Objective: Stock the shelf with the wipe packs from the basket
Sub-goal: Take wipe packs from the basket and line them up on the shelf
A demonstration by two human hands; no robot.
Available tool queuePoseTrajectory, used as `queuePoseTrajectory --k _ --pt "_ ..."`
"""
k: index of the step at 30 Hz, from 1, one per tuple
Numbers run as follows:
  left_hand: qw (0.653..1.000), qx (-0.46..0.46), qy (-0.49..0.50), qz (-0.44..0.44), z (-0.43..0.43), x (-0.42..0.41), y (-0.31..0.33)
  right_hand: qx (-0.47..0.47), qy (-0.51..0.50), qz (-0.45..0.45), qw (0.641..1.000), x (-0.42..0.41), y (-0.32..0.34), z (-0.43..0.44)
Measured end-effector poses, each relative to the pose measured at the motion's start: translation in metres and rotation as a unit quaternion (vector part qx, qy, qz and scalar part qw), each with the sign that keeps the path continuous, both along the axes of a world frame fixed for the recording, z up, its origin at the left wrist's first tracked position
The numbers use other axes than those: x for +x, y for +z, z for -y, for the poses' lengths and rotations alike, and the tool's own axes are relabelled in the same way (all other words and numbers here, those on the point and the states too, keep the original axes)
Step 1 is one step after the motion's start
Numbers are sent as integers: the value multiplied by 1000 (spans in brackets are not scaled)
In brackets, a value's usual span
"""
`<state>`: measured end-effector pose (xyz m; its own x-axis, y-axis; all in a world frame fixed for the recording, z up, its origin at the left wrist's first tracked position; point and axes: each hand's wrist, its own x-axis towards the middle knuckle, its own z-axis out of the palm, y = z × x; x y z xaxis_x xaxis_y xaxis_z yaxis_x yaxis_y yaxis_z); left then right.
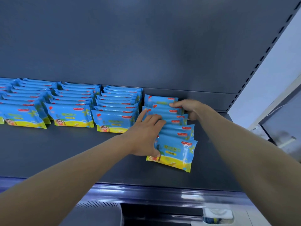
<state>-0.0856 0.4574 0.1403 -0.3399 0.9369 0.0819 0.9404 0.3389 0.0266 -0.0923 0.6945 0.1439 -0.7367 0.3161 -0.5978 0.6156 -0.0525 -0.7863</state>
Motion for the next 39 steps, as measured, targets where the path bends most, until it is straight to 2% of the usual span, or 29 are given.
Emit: queuePoseTrajectory --k 8,13,17,24,29,33,39 --pt "996 54 23 -66 -13 1 1 15 66 -109 992 8 11 -11" --pt "982 108 74 -133 -24 1 -3 -19 66 -144 987 13 13 -17" --pt "983 45 118 -133 -30 -5 -4 -28 44 -161 986 16 9 -10" --pt "997 -41 53 -44 -32 -27 6 14 25 -87 996 9 12 1" --pt "996 -56 61 -43 -30 -36 9 35 -4 -92 995 3 10 6" --pt "995 -38 87 -24 -38 -28 4 79 -32 -65 994 7 15 6" --pt "992 30 94 -83 -41 -23 1 188 -103 -89 973 2 19 14"
